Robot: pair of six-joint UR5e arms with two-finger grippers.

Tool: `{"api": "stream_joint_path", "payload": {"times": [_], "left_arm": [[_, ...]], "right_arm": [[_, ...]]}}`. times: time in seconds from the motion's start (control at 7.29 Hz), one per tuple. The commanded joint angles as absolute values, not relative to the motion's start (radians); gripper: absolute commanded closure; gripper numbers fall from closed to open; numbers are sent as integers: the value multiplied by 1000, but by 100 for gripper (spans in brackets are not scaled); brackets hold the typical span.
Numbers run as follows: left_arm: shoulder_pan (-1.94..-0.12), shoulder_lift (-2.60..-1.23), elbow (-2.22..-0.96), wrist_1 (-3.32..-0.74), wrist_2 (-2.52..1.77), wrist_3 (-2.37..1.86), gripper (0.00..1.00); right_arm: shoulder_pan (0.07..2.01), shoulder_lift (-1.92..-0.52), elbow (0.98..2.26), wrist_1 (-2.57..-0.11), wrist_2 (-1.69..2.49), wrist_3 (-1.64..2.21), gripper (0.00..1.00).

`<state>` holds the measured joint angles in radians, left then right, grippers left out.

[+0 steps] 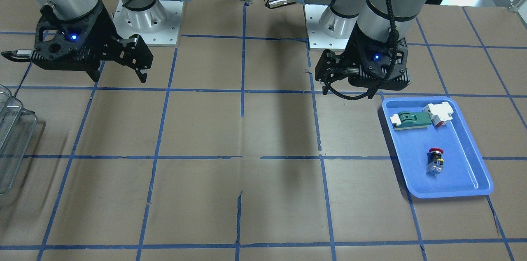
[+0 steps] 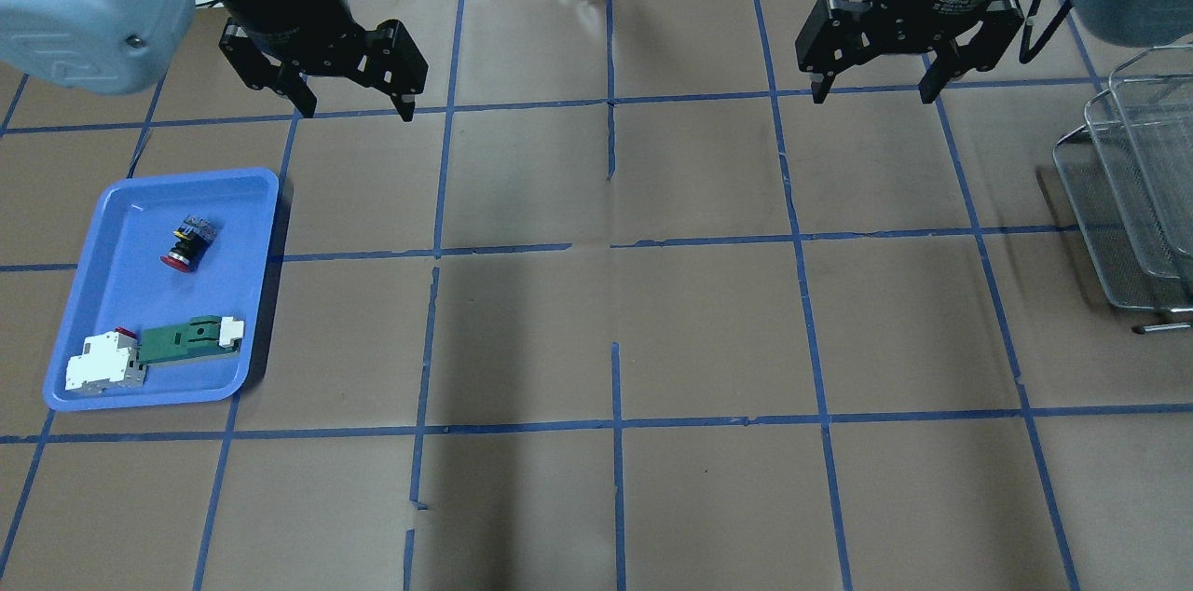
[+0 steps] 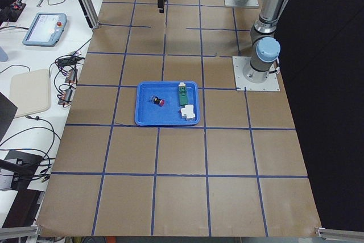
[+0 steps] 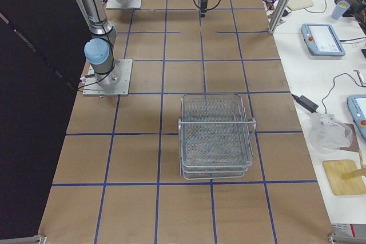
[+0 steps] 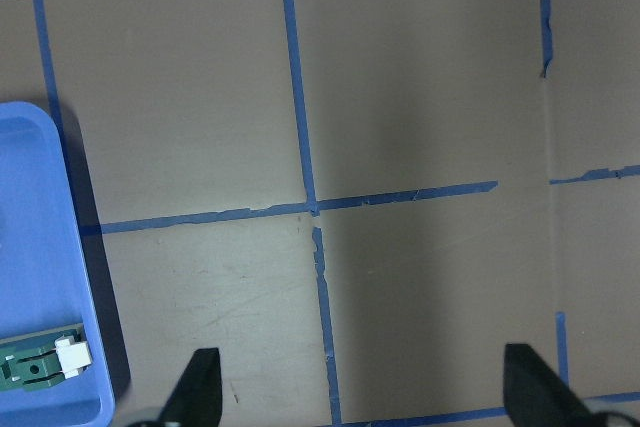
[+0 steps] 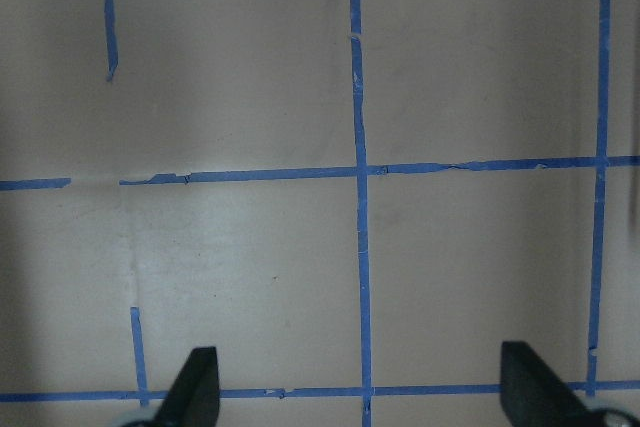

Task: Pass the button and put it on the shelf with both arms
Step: 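Move the left gripper down toward the push-button block in the blue tray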

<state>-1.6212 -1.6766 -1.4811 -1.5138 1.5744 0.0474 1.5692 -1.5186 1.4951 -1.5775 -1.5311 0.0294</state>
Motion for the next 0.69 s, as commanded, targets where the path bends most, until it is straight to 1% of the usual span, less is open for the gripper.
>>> {"api": "stream_joint_path", "payload": {"times": [0.0, 0.14, 0.27, 0.55], "left_arm": [[-1615, -1677, -1486, -1516, 1571, 54, 0], [-1605, -1684, -1491, -1511, 1572, 55, 0], [-1554, -1706, -1511, -1497, 1571, 96, 0], [-1363, -1747, -1561, -1389, 1572, 354, 0]], "right_arm": [[1569, -1519, 1496, -1577, -1531, 29, 0], [1569, -1519, 1496, -1578, -1529, 29, 0], [1569, -1519, 1497, -1577, -1529, 31, 0], [1569, -1520, 1497, -1575, -1531, 31, 0]]}}
